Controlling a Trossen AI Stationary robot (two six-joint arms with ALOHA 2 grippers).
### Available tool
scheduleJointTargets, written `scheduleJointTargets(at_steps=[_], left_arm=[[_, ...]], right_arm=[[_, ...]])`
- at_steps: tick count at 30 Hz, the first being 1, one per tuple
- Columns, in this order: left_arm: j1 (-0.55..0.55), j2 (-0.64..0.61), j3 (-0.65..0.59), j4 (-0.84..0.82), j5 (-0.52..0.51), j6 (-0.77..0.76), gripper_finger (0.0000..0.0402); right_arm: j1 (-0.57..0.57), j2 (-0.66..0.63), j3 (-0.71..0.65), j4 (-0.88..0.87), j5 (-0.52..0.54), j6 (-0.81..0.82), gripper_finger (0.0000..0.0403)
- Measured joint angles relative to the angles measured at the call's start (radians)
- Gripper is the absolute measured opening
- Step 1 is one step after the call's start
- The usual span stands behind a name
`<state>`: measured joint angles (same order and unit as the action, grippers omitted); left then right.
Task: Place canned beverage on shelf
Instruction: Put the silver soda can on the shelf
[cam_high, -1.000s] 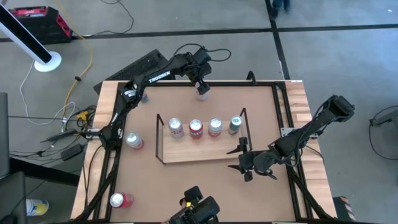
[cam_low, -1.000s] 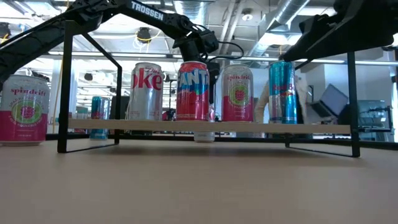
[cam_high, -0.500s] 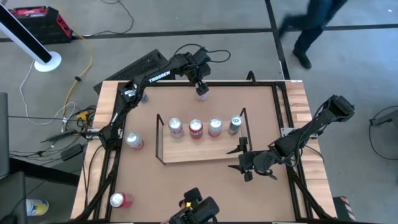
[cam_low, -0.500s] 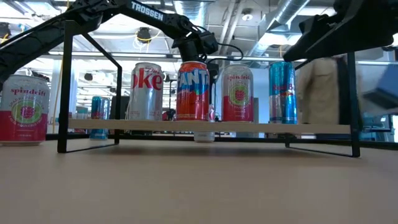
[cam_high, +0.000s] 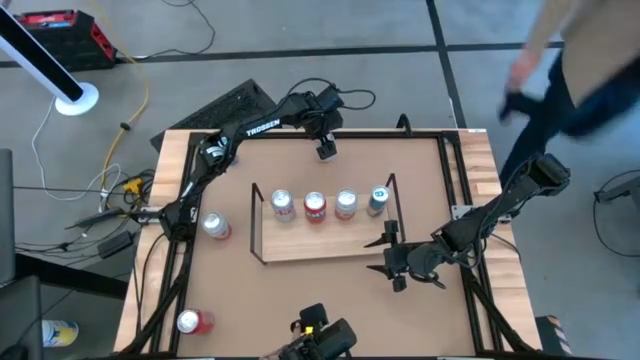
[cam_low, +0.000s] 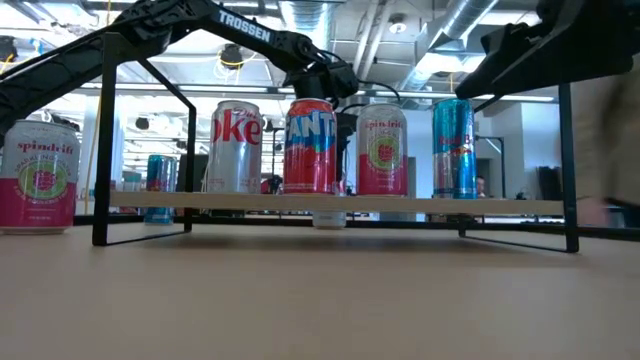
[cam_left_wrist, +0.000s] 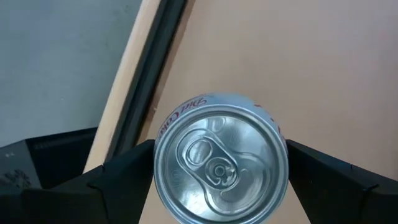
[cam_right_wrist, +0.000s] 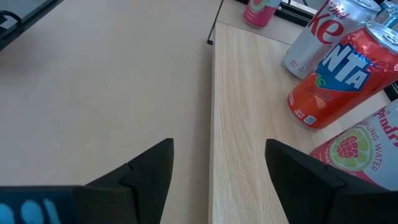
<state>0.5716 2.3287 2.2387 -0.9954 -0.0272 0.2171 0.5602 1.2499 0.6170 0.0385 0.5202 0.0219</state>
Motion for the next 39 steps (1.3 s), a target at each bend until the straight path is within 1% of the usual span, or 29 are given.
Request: scheduleJointTargets(at_steps=[4, 9, 13, 17, 19, 23, 26, 32, 35, 39], left_arm=[[0.000, 0.000, 0.001, 0.000, 0.003, -0.001, 0.0324], [-0.001, 0.000, 0.001, 0.005, -0.005, -0.004, 0.0278], [-0.001, -0.002, 0.003, 0.002, -0.006, -0.005, 0.0277], [-0.004, -0.019, 0.030, -0.023, -0.035, 0.004, 0.0277], [-0.005, -0.038, 0.058, -0.037, -0.036, 0.008, 0.0277], [-0.020, -0.120, 0.117, -0.116, -0.024, 0.011, 0.0277], [-0.038, -0.192, 0.113, -0.147, 0.007, 0.011, 0.0277], [-0.122, -0.337, 0.110, -0.270, 0.072, 0.002, 0.0277], [-0.194, -0.408, 0.111, -0.320, 0.063, -0.009, 0.0277], [-0.315, -0.476, 0.110, -0.319, 0.037, -0.047, 0.0277]], right_arm=[[0.000, 0.000, 0.000, 0.000, 0.000, -0.001, 0.0275], [0.000, 0.000, 0.000, 0.000, 0.000, -0.002, 0.0276], [0.000, 0.000, 0.000, 0.000, 0.000, -0.004, 0.0276], [0.000, 0.000, 0.000, -0.001, 0.000, -0.004, 0.0276], [0.000, 0.000, 0.000, 0.000, 0.000, -0.004, 0.0276], [0.000, 0.000, 0.000, 0.000, 0.000, -0.004, 0.0276], [0.000, 0.000, 0.000, 0.000, 0.000, -0.004, 0.0276], [0.000, 0.000, 0.000, 0.001, 0.000, 0.003, 0.0276], [0.000, 0.000, 0.000, 0.007, 0.000, 0.003, 0.0276], [0.000, 0.000, 0.000, 0.012, 0.000, 0.003, 0.0276]])
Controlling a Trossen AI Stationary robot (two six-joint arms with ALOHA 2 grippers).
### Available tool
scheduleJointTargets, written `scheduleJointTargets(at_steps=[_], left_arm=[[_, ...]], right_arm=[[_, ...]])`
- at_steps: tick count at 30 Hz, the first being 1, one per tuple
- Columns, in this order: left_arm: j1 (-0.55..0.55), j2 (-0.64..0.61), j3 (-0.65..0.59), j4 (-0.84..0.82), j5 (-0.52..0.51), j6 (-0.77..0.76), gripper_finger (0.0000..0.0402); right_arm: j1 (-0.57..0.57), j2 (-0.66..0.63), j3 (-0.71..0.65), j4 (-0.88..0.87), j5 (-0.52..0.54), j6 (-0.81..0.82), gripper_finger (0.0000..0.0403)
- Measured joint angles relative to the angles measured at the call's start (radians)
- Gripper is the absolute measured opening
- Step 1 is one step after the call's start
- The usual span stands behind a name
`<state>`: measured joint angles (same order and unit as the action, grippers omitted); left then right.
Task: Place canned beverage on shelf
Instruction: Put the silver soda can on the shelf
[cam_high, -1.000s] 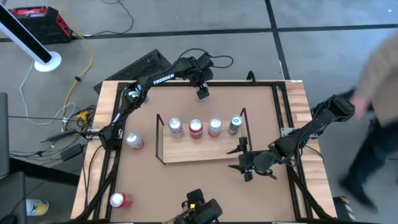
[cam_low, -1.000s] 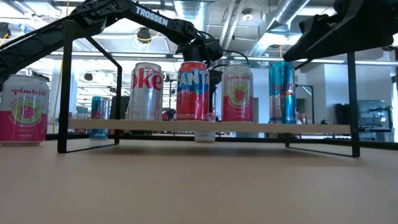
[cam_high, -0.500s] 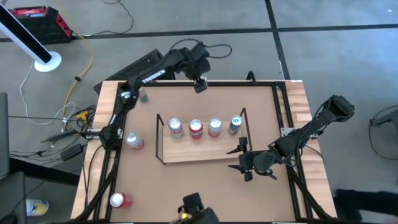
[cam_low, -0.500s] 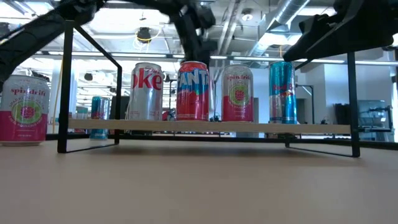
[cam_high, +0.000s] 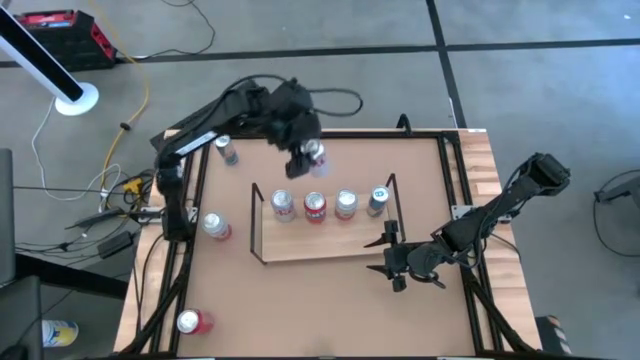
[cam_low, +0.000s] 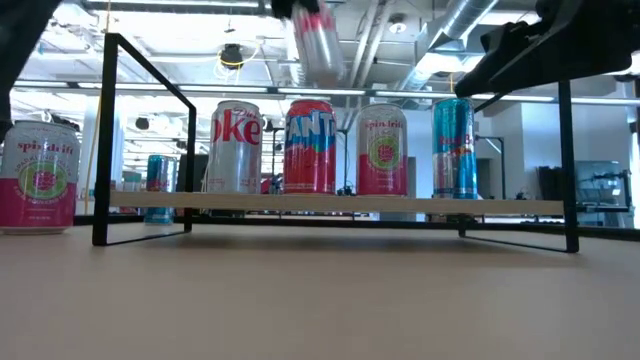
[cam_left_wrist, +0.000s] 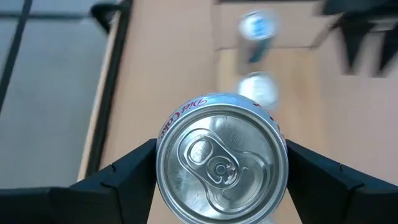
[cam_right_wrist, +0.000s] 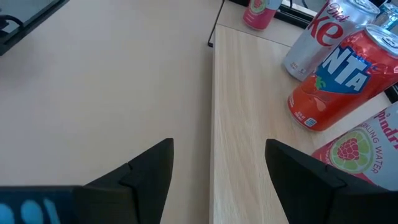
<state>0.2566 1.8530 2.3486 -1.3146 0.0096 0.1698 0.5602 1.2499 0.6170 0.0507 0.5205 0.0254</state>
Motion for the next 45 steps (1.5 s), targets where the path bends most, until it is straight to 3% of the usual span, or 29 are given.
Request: scheduleJointTargets(at_steps=[4, 12, 17, 21, 29, 40, 45], left_arm=[[-0.139, -0.055, 0.002, -0.043, -0.032, -0.056, 0.0277], [-0.407, -0.066, -0.010, -0.203, -0.198, -0.192, 0.0277], [-0.533, -0.063, -0.114, -0.185, -0.306, -0.258, 0.0277], [-0.593, -0.063, -0.242, -0.125, -0.331, -0.292, 0.0277], [-0.611, -0.104, -0.527, 0.102, -0.297, -0.315, 0.0278], [-0.575, -0.377, -0.936, 0.423, -0.245, -0.409, 0.0279], [-0.526, -0.419, -1.035, 0.436, -0.214, -0.430, 0.0279]], right_arm=[[0.000, 0.000, 0.000, 0.013, 0.000, 0.001, 0.0276], [0.000, 0.000, 0.000, 0.021, 0.000, 0.027, 0.0276], [0.000, 0.000, 0.000, 0.029, 0.000, 0.027, 0.0276], [0.000, 0.000, 0.000, 0.033, 0.000, 0.028, 0.0276], [0.000, 0.000, 0.000, 0.033, 0.000, 0.019, 0.0276], [0.000, 0.000, 0.000, 0.040, 0.000, 0.003, 0.0276], [0.000, 0.000, 0.000, 0.052, 0.000, -0.001, 0.0276]])
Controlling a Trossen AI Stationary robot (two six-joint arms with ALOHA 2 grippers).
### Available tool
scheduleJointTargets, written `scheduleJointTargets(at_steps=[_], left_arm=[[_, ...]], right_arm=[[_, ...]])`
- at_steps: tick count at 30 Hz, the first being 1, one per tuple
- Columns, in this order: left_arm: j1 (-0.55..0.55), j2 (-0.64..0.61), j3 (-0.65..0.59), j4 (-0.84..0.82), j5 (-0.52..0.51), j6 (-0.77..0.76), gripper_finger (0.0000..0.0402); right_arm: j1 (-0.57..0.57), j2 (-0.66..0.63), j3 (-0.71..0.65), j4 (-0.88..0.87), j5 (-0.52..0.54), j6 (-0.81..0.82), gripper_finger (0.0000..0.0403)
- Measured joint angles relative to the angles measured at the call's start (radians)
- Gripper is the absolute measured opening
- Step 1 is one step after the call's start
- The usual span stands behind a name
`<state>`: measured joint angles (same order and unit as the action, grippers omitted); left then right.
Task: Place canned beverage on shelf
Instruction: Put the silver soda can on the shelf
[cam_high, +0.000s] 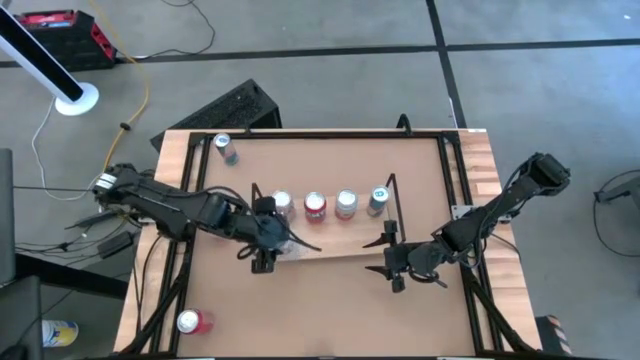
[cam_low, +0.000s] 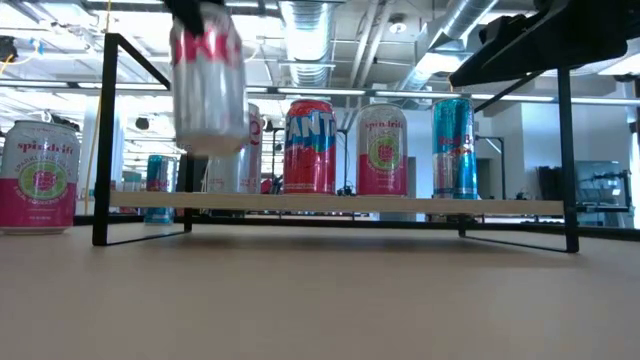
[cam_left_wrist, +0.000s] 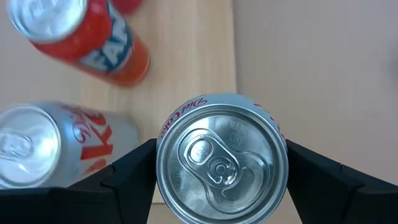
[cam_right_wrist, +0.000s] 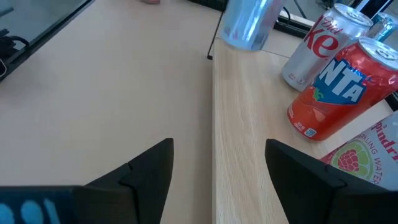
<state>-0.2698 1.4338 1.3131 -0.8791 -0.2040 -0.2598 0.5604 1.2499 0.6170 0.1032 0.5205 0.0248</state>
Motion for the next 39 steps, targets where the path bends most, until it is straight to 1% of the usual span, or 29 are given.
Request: scheduleJointTargets(at_steps=[2, 13, 23, 26, 39], left_arm=[[0.013, 0.000, -0.013, 0.008, 0.016, 0.000, 0.0279], [0.041, 0.008, -0.024, 0.036, 0.004, 0.014, 0.0279], [0.047, 0.043, -0.027, 0.043, 0.006, 0.033, 0.0279], [0.047, 0.057, -0.027, 0.022, 0.008, 0.035, 0.0279], [0.047, 0.058, -0.028, 0.014, 0.006, 0.032, 0.0279]], right_arm=[[0.000, 0.000, 0.000, 0.006, 0.000, 0.000, 0.0276], [-0.007, 0.000, 0.000, 0.005, 0.000, 0.001, 0.0276], [-0.007, 0.000, 0.000, 0.004, 0.000, -0.007, 0.0276], [-0.007, 0.000, 0.000, 0.003, 0.000, -0.007, 0.0276], [-0.007, 0.000, 0.000, 0.003, 0.000, -0.006, 0.0276]])
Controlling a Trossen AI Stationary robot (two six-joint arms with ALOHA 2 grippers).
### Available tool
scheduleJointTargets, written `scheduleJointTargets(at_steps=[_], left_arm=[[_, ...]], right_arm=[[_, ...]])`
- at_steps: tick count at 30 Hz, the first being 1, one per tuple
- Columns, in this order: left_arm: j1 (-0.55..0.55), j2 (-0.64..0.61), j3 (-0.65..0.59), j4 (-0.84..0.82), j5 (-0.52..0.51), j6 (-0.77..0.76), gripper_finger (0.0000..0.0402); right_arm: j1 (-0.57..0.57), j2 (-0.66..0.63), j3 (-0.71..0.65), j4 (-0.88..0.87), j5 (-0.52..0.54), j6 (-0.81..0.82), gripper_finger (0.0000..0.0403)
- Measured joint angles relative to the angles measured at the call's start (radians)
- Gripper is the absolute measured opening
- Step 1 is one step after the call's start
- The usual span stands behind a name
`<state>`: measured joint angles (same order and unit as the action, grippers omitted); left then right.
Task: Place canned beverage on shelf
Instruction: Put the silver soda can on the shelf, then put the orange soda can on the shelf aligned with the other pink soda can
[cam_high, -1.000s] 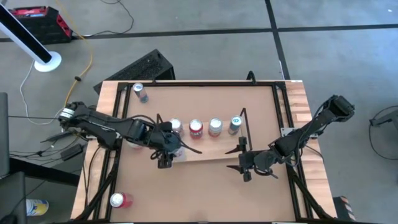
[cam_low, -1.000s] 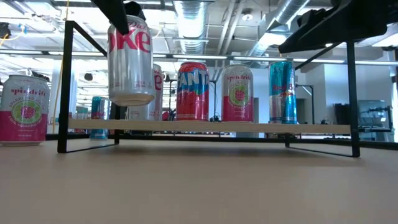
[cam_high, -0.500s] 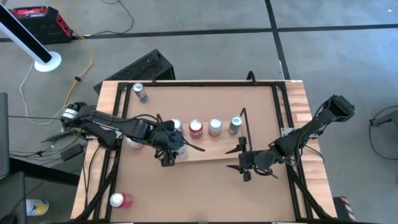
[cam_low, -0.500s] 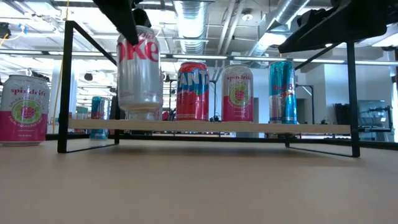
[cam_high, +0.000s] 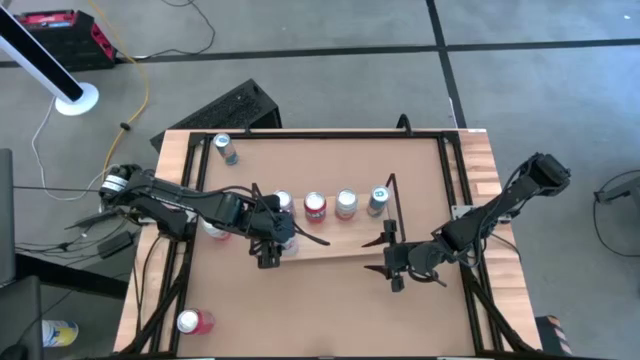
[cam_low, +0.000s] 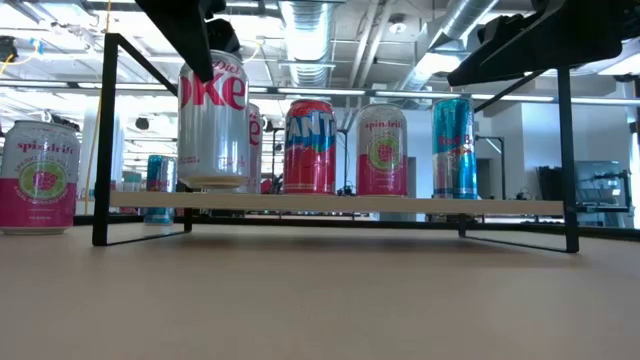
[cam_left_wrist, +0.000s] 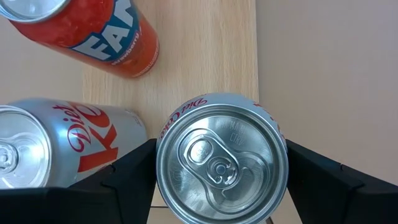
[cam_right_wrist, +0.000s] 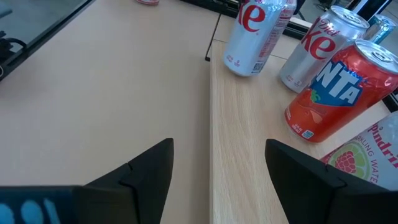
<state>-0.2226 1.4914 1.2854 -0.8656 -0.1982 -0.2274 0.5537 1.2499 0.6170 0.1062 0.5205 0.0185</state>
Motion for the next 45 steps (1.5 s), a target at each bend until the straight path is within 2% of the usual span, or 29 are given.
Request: scheduleJointTargets(at_steps=[20, 29, 39, 45], left_arm=[[0.004, 0.000, -0.026, 0.011, 0.009, -0.005, 0.0280], [0.015, 0.000, -0.026, 0.012, 0.006, -0.019, 0.0325], [0.021, 0.000, -0.025, 0.011, 0.006, -0.014, 0.0330], [0.021, 0.000, 0.040, -0.019, 0.015, -0.006, 0.0331]], right_arm=[[0.000, 0.000, 0.000, 0.002, 0.000, 0.000, 0.0276], [0.000, 0.000, 0.000, 0.002, 0.000, 0.000, 0.0276], [0.000, 0.000, 0.000, 0.002, 0.000, 0.000, 0.0276], [0.000, 0.000, 0.000, 0.002, 0.000, 0.000, 0.0276]])
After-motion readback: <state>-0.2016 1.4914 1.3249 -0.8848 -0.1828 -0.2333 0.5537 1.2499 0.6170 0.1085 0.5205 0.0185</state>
